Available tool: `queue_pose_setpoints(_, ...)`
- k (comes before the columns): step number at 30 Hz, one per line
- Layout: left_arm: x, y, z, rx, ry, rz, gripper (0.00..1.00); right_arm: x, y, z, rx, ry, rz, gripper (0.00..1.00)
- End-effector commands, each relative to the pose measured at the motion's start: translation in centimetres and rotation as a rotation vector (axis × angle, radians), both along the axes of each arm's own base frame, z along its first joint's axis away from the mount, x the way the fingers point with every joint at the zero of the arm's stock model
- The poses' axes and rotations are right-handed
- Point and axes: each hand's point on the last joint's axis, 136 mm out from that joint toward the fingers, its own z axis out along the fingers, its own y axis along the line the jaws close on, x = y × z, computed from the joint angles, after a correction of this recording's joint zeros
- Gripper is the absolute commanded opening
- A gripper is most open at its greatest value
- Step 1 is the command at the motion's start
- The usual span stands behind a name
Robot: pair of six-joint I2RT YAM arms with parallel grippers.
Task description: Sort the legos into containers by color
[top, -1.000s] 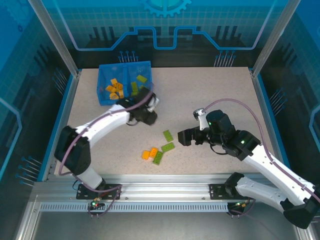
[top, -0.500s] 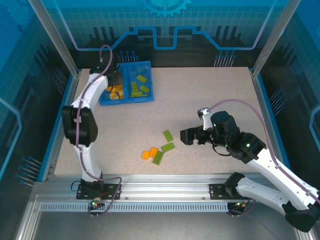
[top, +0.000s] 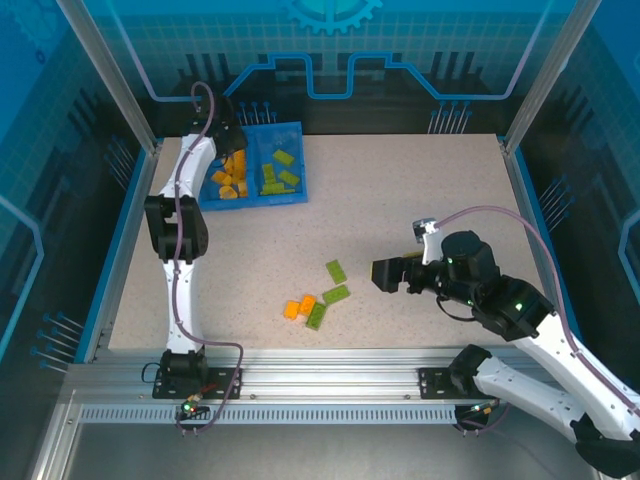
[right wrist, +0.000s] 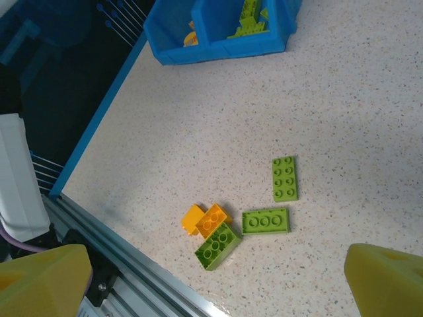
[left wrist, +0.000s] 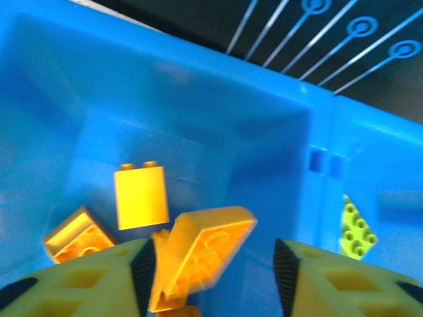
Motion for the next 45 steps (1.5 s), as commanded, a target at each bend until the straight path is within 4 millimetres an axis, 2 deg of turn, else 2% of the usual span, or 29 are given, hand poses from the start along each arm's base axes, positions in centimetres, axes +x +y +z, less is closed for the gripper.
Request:
queue_pose_setpoints(1,0.7,-1.1,3.8,-0.079,-0.093,-0.051,0.57,0.4,-0.4,0.7,0.026,-0.009,-0.037,1.0)
queue_pose_setpoints(6,-2.1,-2.1,8.0,-0.151,-0.15,-0.048,0.56,1.1,0.4,0.2,0.018,0.004,-0.027,1.0)
queue_pose_setpoints(9,-5.4,-3.5,10.8,-0.228,-0.219,-0.044,0.56,2.0,0.8,-0.8,-0.018,0.022,-0.037,1.0)
queue_pose_setpoints(12,-10.2,-5.7,13.9,-0.275,-0.288,-0.083,0.56,3.1,1.2,-2.6,-0.096,0.056,-0.047,1.0)
queue_pose_setpoints(14,-14.0,-8.3,16.1,-0.276,-0.351,-0.172,0.56,3.6,2.0,-4.1,-0.163,0.085,-0.026,1.0)
queue_pose_setpoints(19,-23.3,-15.8,19.3,-0.21,-0.512,-0.555,0.59,5.2,4.1,-7.7,-0.332,0.143,0.006,1.0)
queue_pose_setpoints(21,-27.4,-17.8,20.4,-0.134,-0.564,-0.706,0.62,6.0,4.6,-9.2,-0.395,0.165,0.001,1.0)
queue_pose_setpoints(24,-33.5,-19.9,19.4,-0.06,-0.594,-0.973,0.71,7.3,5.2,-11.2,-0.48,0.174,-0.029,0.98)
queue_pose_setpoints(26,-37.8,-20.8,17.4,-0.034,-0.598,-1.173,0.8,8.1,6.0,-12.5,-0.506,0.178,-0.028,0.96)
queue_pose_setpoints(28,-41.2,-21.0,15.4,-0.006,-0.604,-1.307,0.87,8.8,6.8,-13.7,-0.53,0.187,-0.019,0.94)
queue_pose_setpoints(32,-46.1,-20.7,11.8,0.033,-0.618,-1.481,0.99,10.2,8.1,-16.4,-0.612,0.217,-0.012,0.9)
queue_pose_setpoints(35,-48.2,-20.7,9.8,0.04,-0.659,-1.559,0.99,11.1,8.8,-18.8,-0.657,0.257,-0.021,0.85)
queue_pose_setpoints(39,-49.0,-20.5,6.9,0.074,-0.646,-1.621,0.99,11.8,9.2,-21.5,-0.715,0.288,-0.032,0.79)
queue_pose_setpoints(42,-49.6,-20.7,6.1,0.063,-0.66,-1.668,0.99,12.0,9.5,-23.3,-0.759,0.324,-0.016,0.74)
queue_pose_setpoints(45,-49.6,-21.0,6.0,0.057,-0.702,-1.684,0.99,11.8,9.9,-24.8,-0.796,0.353,0.005,0.64)
